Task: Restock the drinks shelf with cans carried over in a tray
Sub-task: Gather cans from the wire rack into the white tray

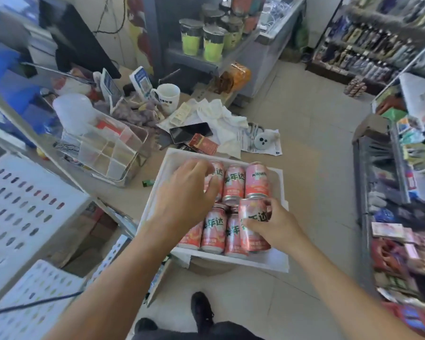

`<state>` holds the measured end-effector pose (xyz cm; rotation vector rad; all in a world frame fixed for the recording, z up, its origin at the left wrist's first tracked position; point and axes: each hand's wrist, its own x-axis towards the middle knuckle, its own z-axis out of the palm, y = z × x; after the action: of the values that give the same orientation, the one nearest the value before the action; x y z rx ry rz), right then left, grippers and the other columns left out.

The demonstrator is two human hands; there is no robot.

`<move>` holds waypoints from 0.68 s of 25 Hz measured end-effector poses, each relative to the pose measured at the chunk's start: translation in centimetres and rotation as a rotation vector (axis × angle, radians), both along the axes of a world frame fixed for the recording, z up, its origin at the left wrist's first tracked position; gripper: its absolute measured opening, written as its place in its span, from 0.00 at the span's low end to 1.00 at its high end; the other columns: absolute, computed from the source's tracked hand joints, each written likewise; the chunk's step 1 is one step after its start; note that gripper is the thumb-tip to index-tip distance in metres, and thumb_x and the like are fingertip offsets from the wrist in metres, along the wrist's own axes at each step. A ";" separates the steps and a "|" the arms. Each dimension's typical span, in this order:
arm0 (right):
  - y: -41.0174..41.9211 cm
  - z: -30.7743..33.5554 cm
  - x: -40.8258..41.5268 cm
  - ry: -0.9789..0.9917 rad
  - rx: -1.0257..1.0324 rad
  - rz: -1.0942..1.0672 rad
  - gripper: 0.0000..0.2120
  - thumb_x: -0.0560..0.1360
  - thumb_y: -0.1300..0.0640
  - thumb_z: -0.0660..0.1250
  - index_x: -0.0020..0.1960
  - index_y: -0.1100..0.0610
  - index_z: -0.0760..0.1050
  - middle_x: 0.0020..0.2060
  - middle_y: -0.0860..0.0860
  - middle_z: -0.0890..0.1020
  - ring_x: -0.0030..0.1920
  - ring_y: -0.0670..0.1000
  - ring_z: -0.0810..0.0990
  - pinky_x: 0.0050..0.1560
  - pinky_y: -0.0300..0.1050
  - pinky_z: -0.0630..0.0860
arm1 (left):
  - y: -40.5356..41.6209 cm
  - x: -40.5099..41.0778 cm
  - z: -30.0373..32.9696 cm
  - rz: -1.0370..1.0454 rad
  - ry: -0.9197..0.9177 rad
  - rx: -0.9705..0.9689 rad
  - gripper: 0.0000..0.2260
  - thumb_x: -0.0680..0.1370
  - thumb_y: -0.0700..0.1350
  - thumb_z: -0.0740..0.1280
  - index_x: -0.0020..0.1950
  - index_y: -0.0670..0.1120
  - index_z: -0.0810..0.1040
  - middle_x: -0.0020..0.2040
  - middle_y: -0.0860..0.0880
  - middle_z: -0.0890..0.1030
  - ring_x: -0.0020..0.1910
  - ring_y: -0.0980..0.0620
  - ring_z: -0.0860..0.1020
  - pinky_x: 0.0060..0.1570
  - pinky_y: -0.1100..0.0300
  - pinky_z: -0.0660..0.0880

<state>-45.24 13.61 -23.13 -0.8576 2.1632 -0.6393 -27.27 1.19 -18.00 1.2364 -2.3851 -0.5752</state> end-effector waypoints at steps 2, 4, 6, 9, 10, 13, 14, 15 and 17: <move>1.1 -1.6 -0.4 0.076 0.109 -0.027 0.31 0.69 0.44 0.75 0.67 0.50 0.67 0.52 0.46 0.80 0.45 0.47 0.78 0.44 0.41 0.73 | 0.9 -1.2 -0.9 -0.043 0.003 0.040 0.10 0.81 0.53 0.59 0.58 0.51 0.74 0.54 0.53 0.78 0.50 0.51 0.76 0.42 0.56 0.73; 1.4 -2.6 -0.6 0.178 0.188 -0.045 0.31 0.69 0.40 0.73 0.66 0.52 0.67 0.54 0.50 0.81 0.46 0.51 0.78 0.45 0.44 0.73 | 1.6 -1.9 -1.5 -0.068 0.000 0.062 0.10 0.81 0.53 0.59 0.58 0.51 0.74 0.53 0.53 0.78 0.48 0.52 0.76 0.42 0.55 0.75; 1.3 -3.2 -0.5 0.264 0.230 -0.051 0.32 0.69 0.36 0.71 0.64 0.55 0.68 0.53 0.52 0.81 0.48 0.54 0.80 0.43 0.45 0.73 | 2.0 -2.6 -2.1 -0.080 -0.023 0.066 0.10 0.80 0.53 0.59 0.59 0.52 0.74 0.53 0.54 0.78 0.49 0.53 0.76 0.41 0.57 0.72; 0.9 -4.0 0.1 0.366 0.266 0.004 0.33 0.70 0.34 0.68 0.63 0.57 0.68 0.52 0.54 0.81 0.51 0.57 0.81 0.42 0.45 0.71 | 2.3 -3.0 -2.2 -0.081 -0.031 0.085 0.11 0.80 0.53 0.59 0.59 0.52 0.73 0.54 0.54 0.77 0.50 0.53 0.76 0.42 0.58 0.72; 0.8 -4.1 0.2 0.401 0.276 0.024 0.31 0.72 0.35 0.67 0.63 0.57 0.69 0.52 0.55 0.81 0.51 0.58 0.81 0.42 0.45 0.71 | 2.2 -3.0 -2.3 -0.076 -0.035 0.087 0.10 0.80 0.53 0.59 0.59 0.52 0.73 0.54 0.54 0.77 0.49 0.54 0.76 0.42 0.58 0.72; 0.9 -4.1 -0.5 0.476 0.267 0.079 0.21 0.77 0.41 0.63 0.59 0.57 0.73 0.51 0.56 0.82 0.50 0.59 0.80 0.43 0.45 0.72 | 2.1 -2.8 -2.4 -0.051 -0.050 0.089 0.10 0.81 0.53 0.59 0.59 0.52 0.73 0.54 0.55 0.77 0.47 0.55 0.75 0.40 0.60 0.70; 0.9 -4.1 -1.0 0.468 0.264 0.082 0.17 0.78 0.45 0.62 0.57 0.58 0.74 0.51 0.57 0.82 0.50 0.60 0.80 0.42 0.45 0.71 | 2.2 -2.7 -2.5 -0.046 -0.053 0.096 0.10 0.81 0.53 0.59 0.58 0.52 0.73 0.53 0.55 0.77 0.47 0.56 0.74 0.40 0.60 0.69; 0.8 -4.0 -1.4 0.454 0.262 0.081 0.15 0.78 0.47 0.61 0.55 0.58 0.75 0.50 0.58 0.81 0.50 0.61 0.80 0.42 0.45 0.70 | 2.3 -2.7 -2.6 -0.042 -0.053 0.104 0.10 0.81 0.53 0.59 0.58 0.52 0.73 0.53 0.55 0.77 0.46 0.56 0.73 0.40 0.60 0.69; 0.6 -3.9 -1.8 0.415 0.258 0.074 0.11 0.78 0.51 0.61 0.48 0.58 0.75 0.47 0.59 0.81 0.46 0.62 0.78 0.41 0.45 0.71 | 2.3 -2.7 -2.6 -0.035 -0.049 0.113 0.09 0.81 0.54 0.59 0.58 0.53 0.73 0.53 0.56 0.77 0.47 0.57 0.73 0.40 0.60 0.70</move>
<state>-47.03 14.25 -26.99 -0.9870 2.4959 -0.1432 -29.95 3.51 -20.56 1.2718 -2.4486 -0.7073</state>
